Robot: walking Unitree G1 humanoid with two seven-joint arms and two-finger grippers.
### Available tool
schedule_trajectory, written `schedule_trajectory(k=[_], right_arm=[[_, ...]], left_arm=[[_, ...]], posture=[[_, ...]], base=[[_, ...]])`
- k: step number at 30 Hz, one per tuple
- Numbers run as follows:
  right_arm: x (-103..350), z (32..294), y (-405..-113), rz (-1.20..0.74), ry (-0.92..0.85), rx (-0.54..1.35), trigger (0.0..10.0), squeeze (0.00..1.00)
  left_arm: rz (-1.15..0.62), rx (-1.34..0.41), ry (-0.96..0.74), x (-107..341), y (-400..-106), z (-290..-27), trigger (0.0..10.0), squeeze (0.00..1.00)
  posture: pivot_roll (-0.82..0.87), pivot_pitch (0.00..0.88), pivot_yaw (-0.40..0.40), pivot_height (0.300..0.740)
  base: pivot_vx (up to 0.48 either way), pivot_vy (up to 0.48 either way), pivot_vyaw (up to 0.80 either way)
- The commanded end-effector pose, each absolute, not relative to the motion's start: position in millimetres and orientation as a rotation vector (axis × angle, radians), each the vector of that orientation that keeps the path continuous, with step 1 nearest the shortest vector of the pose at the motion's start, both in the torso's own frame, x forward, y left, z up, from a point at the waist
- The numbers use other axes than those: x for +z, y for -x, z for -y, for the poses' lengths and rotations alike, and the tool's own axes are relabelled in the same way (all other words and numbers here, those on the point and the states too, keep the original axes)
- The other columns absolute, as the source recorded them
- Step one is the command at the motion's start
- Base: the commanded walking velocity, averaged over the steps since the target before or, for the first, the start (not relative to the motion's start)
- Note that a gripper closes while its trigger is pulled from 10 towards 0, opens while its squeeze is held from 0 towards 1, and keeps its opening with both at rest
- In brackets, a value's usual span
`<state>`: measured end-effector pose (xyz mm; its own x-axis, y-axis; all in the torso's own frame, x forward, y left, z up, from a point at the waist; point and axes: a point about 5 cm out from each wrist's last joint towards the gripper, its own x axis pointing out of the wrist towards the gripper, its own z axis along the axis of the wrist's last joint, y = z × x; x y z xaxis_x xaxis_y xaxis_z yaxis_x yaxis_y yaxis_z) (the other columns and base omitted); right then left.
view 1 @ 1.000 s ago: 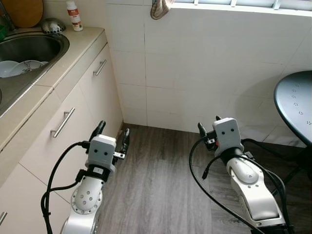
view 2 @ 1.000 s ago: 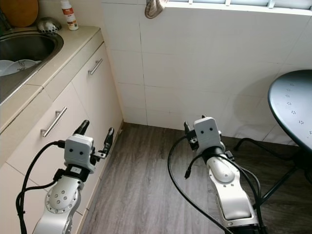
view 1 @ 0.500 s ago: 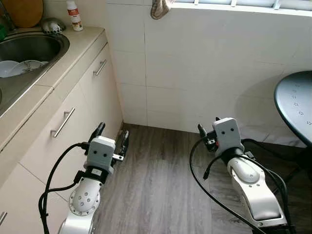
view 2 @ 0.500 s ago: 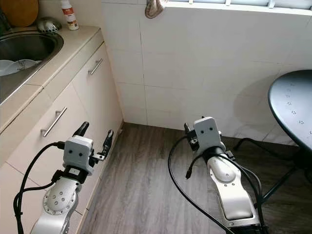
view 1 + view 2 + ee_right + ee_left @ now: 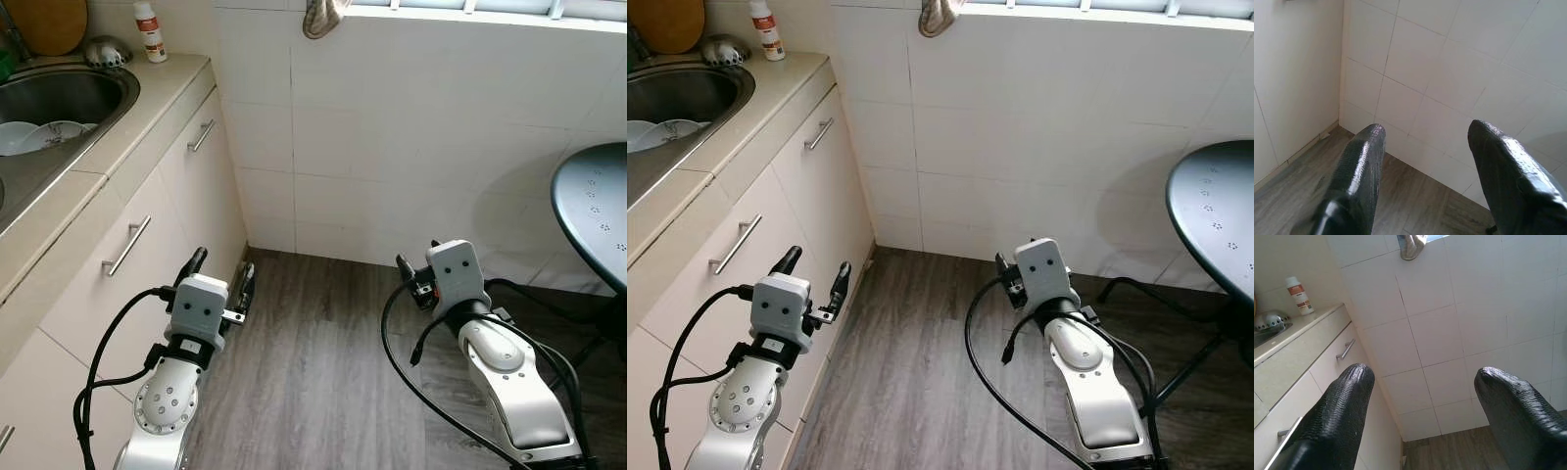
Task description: Kitchen organization
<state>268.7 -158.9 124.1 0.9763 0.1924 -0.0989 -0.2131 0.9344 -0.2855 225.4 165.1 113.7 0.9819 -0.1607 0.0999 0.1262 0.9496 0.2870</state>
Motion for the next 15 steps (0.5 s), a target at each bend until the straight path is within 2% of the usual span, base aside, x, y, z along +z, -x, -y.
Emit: schedule_trajectory(k=[1,15], right_arm=[[127.0,157.9,-266.8,-0.065,0.304,0.215,10.0,0.00],[125.9,157.3,-267.2,-0.077,0.300,0.207,10.0,0.00]], left_arm=[[0.123,-0.156,-0.284,115.3,-225.8,-164.6,10.0,0.00],[0.122,-0.168,-0.279,114.4,-226.9,-161.3,10.0,0.00]], posture=[[0.03,0.023,-0.024,0.740],[0.02,0.022,-0.022,0.740]], base=[[0.000,0.000,0.00],[0.000,0.000,0.00]])
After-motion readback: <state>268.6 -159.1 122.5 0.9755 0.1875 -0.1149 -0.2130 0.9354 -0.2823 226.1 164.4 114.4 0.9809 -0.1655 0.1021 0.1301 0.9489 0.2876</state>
